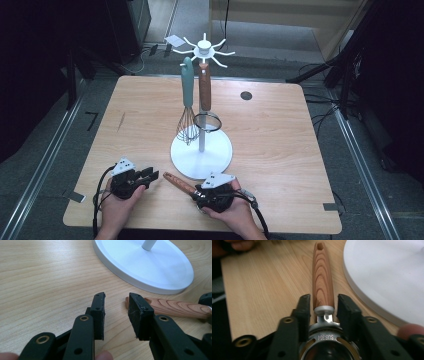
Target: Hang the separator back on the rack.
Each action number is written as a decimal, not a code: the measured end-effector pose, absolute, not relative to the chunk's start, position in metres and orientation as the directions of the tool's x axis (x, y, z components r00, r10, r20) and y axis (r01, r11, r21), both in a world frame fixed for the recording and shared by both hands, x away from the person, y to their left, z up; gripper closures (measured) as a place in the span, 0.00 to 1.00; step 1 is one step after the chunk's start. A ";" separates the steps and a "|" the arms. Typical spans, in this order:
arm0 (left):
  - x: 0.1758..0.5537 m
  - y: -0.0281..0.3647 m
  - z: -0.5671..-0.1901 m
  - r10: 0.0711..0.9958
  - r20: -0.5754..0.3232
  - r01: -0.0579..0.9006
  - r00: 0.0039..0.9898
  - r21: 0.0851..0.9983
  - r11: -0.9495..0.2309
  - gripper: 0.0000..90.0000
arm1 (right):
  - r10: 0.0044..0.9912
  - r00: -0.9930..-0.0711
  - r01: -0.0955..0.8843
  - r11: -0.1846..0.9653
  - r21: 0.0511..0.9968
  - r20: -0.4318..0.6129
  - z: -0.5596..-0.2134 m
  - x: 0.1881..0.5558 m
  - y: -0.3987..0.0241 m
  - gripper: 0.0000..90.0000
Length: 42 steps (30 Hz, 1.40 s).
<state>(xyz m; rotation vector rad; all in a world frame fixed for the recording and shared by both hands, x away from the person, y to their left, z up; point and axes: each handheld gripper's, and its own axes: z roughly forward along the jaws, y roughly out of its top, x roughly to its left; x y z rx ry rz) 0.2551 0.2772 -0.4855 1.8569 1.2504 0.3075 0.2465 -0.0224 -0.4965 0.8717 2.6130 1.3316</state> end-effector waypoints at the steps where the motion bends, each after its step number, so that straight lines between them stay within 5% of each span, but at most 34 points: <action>1: 0.255 0.277 -0.485 0.849 -0.245 0.639 0.469 0.758 -0.135 0.75 | 0.524 -0.829 0.458 0.435 0.775 0.196 -0.495 0.245 -0.027 0.70; 13: 0.260 0.270 -0.486 0.840 -0.241 0.642 0.485 0.751 -0.155 0.76 | 0.583 -0.784 0.514 0.416 0.750 0.215 -0.489 0.235 -0.058 1.00; 26: 0.268 0.254 -0.491 0.846 -0.182 0.641 0.502 0.735 -0.222 0.84 | 0.613 -0.762 0.545 0.436 0.716 0.206 -0.499 0.235 -0.073 1.00; 37: 0.274 0.234 -0.492 0.830 -0.193 0.653 0.523 0.717 -0.245 1.00 | 0.641 -0.744 0.548 0.425 0.720 0.187 -0.499 0.239 -0.084 1.00; 42: 0.268 0.232 -0.491 0.810 -0.220 0.664 0.543 0.703 -0.255 1.00 | 0.654 -0.733 0.555 0.417 0.720 0.186 -0.499 0.240 -0.088 0.99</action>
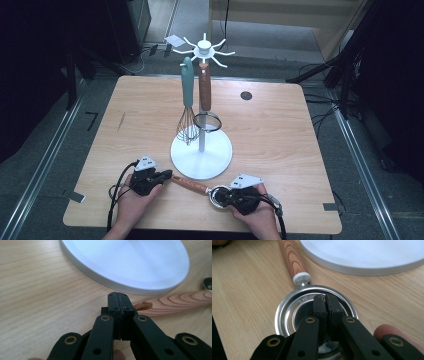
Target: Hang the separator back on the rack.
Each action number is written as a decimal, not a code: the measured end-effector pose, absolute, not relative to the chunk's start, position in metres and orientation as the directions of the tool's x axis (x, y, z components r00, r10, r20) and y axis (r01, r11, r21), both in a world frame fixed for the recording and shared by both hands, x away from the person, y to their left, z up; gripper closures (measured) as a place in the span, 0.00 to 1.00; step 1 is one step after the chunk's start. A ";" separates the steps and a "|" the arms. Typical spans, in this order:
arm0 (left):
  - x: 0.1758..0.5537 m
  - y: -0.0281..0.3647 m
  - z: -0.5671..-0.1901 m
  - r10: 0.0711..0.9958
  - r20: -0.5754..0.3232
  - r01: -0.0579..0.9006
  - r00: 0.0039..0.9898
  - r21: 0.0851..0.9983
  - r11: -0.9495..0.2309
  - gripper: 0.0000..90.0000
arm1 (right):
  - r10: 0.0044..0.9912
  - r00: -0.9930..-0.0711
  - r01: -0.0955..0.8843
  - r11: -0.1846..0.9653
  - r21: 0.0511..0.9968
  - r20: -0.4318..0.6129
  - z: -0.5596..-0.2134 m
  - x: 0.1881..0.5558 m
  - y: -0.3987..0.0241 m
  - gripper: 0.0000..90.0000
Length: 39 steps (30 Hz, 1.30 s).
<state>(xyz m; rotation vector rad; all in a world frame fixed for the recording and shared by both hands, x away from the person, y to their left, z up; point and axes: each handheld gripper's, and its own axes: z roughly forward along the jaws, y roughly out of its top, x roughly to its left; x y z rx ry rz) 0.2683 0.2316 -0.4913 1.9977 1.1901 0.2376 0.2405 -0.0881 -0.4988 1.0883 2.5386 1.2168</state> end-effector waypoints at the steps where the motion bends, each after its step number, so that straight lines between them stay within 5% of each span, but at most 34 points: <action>1: 0.267 0.231 -0.491 0.807 -0.224 0.665 0.547 0.701 -0.257 1.00 | 0.656 -0.731 0.558 0.416 0.719 0.188 -0.499 0.241 -0.089 0.99; 17: 0.253 0.215 -0.492 0.775 -0.230 0.650 0.589 0.704 -0.286 0.96 | 0.660 -0.728 0.554 0.411 0.724 0.183 -0.487 0.243 -0.106 0.89; 29: 0.261 0.277 -0.486 0.846 -0.245 0.616 0.474 0.778 -0.120 0.57 | 0.500 -0.858 0.449 0.625 0.638 0.115 -0.462 0.264 -0.084 0.78; 39: 0.263 0.326 -0.483 0.903 -0.210 0.597 0.376 0.800 -0.062 0.52 | 0.406 -0.907 0.399 0.747 0.532 0.110 -0.459 0.280 -0.061 0.69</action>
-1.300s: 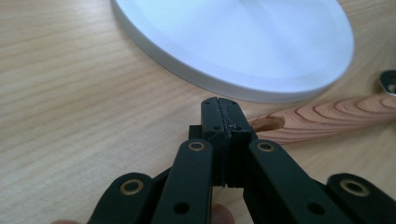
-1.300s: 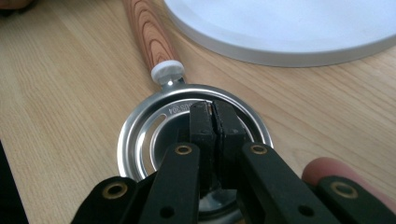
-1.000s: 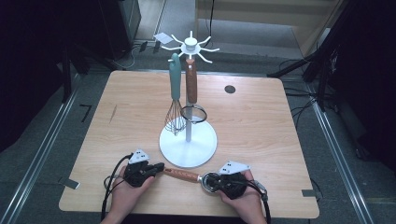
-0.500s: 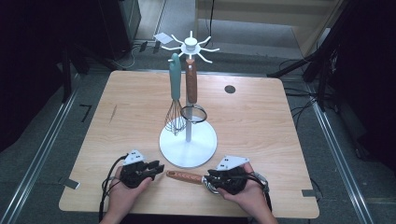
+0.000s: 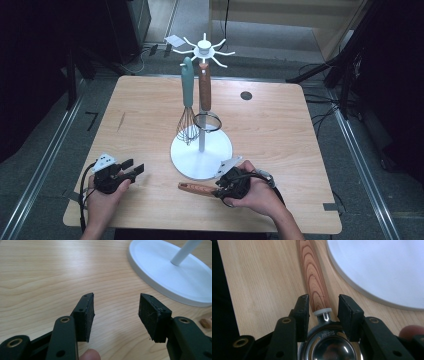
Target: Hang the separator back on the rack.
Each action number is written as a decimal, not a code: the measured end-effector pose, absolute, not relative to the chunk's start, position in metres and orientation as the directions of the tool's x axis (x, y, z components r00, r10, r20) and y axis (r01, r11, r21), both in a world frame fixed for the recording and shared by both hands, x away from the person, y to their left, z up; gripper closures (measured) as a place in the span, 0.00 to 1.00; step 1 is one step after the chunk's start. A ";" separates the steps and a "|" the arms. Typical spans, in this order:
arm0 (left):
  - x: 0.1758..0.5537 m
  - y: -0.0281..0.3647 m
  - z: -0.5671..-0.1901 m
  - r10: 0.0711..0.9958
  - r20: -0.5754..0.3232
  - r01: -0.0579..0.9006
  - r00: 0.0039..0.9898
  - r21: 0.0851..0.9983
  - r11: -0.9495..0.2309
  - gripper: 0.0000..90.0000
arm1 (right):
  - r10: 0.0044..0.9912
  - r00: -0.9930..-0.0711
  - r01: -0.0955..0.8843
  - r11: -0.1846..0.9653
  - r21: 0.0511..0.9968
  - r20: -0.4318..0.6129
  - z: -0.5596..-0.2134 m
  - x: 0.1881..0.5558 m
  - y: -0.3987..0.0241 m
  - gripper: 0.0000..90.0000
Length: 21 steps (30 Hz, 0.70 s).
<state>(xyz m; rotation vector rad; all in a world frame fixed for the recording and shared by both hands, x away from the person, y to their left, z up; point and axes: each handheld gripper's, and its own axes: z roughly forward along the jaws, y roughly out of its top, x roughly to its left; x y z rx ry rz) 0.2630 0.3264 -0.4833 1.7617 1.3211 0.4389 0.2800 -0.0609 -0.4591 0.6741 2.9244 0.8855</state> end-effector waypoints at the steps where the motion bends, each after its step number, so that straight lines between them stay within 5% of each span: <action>1: 0.263 0.329 -0.484 0.904 -0.216 0.599 0.369 0.799 -0.054 0.52 | 0.397 -0.911 0.393 0.759 0.519 0.109 -0.460 0.280 -0.059 0.68; 21: 0.264 0.336 -0.486 0.912 -0.215 0.607 0.350 0.793 -0.046 0.53 | 0.283 -0.958 0.285 0.909 0.303 0.049 -0.462 0.289 -0.032 0.70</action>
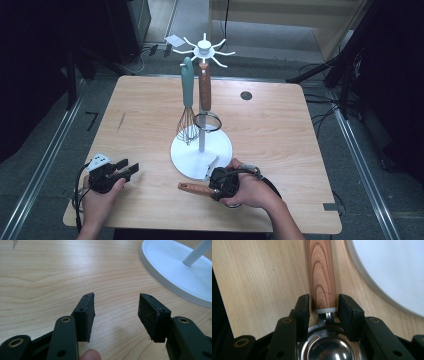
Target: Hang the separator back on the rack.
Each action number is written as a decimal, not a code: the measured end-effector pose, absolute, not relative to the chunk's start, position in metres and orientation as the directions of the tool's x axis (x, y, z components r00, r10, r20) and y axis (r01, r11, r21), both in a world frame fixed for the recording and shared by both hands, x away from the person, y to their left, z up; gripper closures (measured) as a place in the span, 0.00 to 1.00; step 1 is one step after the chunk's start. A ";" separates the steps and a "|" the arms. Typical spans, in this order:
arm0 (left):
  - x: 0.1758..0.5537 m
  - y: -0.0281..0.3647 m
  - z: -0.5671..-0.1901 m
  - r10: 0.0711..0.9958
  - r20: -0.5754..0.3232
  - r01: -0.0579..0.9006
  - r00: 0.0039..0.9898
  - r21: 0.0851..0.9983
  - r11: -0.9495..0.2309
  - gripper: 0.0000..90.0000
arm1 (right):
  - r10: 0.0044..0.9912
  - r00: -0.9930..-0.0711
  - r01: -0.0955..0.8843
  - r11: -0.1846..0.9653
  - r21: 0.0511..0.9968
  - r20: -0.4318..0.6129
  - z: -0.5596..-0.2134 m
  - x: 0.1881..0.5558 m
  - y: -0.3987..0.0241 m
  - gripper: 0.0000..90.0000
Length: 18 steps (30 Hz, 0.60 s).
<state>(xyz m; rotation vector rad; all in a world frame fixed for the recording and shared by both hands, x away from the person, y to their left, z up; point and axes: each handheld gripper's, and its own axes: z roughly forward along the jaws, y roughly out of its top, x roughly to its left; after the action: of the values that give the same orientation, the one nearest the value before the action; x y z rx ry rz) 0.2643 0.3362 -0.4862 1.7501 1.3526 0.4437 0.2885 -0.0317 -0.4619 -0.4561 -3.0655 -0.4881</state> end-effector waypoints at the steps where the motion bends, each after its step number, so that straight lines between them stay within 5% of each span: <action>1: 0.264 0.336 -0.486 0.912 -0.215 0.607 0.349 0.793 -0.045 0.53 | 0.277 -0.960 0.275 0.917 0.290 0.036 -0.462 0.288 -0.030 0.70; 9: 0.264 0.339 -0.485 0.917 -0.220 0.604 0.331 0.797 -0.027 0.48 | 0.267 -0.964 0.257 0.942 0.217 -0.018 -0.459 0.287 -0.017 0.79; 18: 0.264 0.344 -0.483 0.936 -0.220 0.601 0.276 0.799 0.010 0.35 | 0.350 -0.936 0.336 0.873 0.354 0.027 -0.463 0.288 -0.033 0.79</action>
<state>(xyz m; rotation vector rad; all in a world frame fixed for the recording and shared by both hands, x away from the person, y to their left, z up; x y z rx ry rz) 0.2637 0.3442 -0.4831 1.6883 1.4210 0.4903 0.2879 -0.0334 -0.4630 -0.5641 -3.0767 -0.5702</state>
